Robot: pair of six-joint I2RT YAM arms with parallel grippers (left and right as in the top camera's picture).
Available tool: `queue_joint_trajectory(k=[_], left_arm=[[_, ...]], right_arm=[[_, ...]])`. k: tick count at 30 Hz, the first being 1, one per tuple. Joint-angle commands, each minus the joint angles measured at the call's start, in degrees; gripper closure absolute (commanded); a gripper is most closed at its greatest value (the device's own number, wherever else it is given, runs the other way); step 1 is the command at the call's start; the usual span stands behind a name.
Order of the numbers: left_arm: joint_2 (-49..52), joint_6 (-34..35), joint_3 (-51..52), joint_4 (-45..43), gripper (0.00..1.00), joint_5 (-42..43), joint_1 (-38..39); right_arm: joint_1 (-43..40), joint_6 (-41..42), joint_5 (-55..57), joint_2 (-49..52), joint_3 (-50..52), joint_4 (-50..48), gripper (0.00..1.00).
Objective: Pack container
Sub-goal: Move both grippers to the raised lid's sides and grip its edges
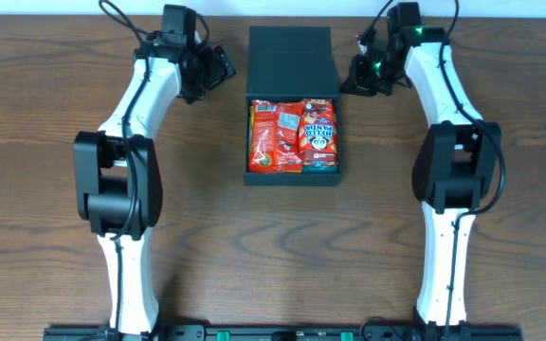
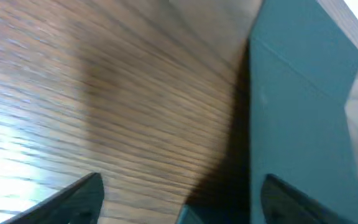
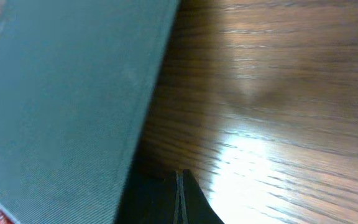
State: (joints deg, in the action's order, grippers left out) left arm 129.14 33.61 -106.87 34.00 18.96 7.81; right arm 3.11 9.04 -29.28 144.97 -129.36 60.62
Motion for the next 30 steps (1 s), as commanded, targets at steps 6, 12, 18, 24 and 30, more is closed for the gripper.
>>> queue_joint_trajectory(k=[6,12,18,24,30], left_arm=[[0.7,3.8,-0.9,-1.8,0.94,-2.0,0.0],[1.4,2.4,-0.9,-4.7,0.94,-3.1,0.2],[2.8,2.6,-0.9,-4.2,0.94,1.0,0.1],[2.8,2.6,-0.9,-4.2,0.94,1.0,-0.1],[2.8,2.6,-0.9,-4.2,0.94,1.0,-0.5]], right_arm=[[-0.4,1.2,1.8,0.9,-0.2,-0.4,0.98],[0.0,3.1,-5.5,4.1,-0.2,-3.3,0.99],[0.0,3.1,-10.8,4.4,-0.2,-4.8,0.99],[-0.4,1.4,-20.6,4.4,-0.2,-6.4,0.98],[-2.2,1.4,-28.9,4.4,-0.2,-9.0,0.99]])
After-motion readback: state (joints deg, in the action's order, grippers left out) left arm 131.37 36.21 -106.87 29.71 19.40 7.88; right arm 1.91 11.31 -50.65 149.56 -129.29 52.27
